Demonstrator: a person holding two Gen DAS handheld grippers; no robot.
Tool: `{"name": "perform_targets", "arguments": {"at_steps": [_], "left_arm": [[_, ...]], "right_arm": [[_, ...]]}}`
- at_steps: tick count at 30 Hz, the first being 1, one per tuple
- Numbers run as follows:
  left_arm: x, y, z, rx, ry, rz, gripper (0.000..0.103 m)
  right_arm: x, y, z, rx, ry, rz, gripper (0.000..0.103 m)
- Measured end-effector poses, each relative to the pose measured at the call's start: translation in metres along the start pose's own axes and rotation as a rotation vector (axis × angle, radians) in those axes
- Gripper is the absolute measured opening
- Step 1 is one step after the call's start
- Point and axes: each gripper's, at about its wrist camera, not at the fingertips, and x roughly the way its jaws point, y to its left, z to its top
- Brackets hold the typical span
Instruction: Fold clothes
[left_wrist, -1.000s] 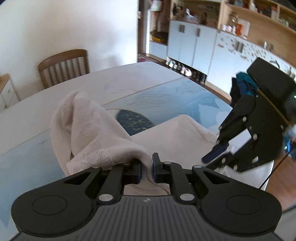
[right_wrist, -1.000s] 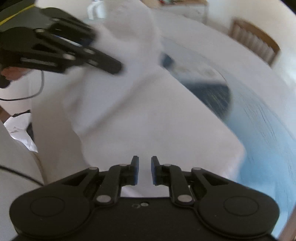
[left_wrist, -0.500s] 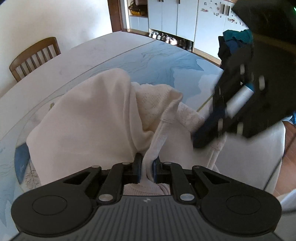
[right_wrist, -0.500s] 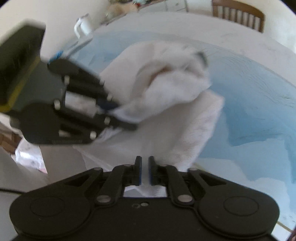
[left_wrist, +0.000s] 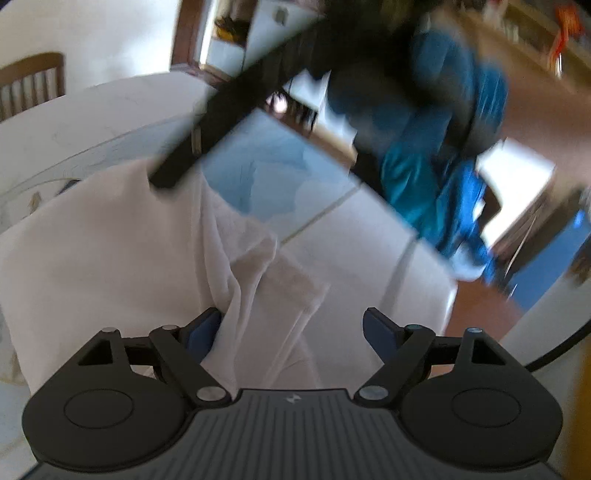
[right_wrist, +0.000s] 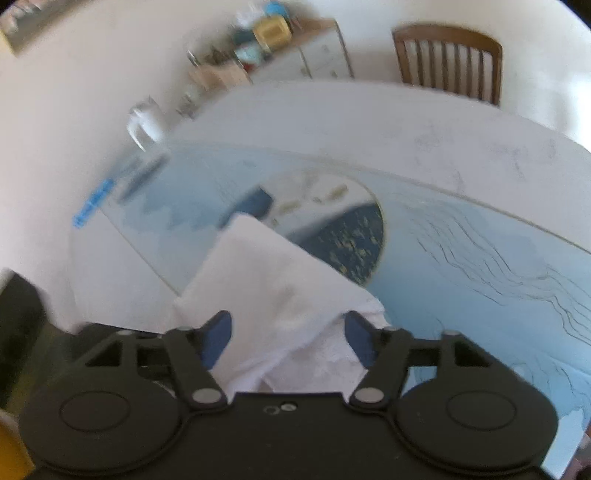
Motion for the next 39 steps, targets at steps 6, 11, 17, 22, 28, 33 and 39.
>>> {"name": "perform_targets", "arguments": {"at_steps": [6, 11, 17, 22, 28, 33, 39], "left_arm": [[-0.038, 0.014, -0.007, -0.169, 0.002, -0.093, 0.083], [-0.065, 0.034, -0.022, -0.173, -0.016, 0.007, 0.083], [-0.081, 0.080, -0.002, -0.063, -0.070, 0.185, 0.084], [-0.058, 0.114, 0.029, 0.036, -0.059, 0.210, 0.083], [-0.019, 0.138, 0.049, 0.094, 0.007, 0.155, 0.079], [-0.011, 0.147, 0.048, 0.140, 0.037, 0.117, 0.079], [-0.006, 0.151, 0.049, 0.183, 0.053, 0.090, 0.079]], "right_arm": [[0.034, 0.014, -0.018, -0.101, 0.125, -0.150, 0.103], [0.028, 0.008, -0.036, -0.138, 0.164, -0.226, 0.103], [-0.004, 0.018, -0.040, -0.073, 0.118, -0.238, 0.103], [-0.011, 0.034, -0.034, 0.030, 0.072, -0.214, 0.103], [0.004, 0.053, -0.054, 0.187, 0.105, -0.142, 0.103], [0.038, 0.068, -0.066, 0.287, 0.120, -0.180, 0.103], [0.016, 0.071, -0.075, 0.354, 0.058, -0.212, 0.103]]}}
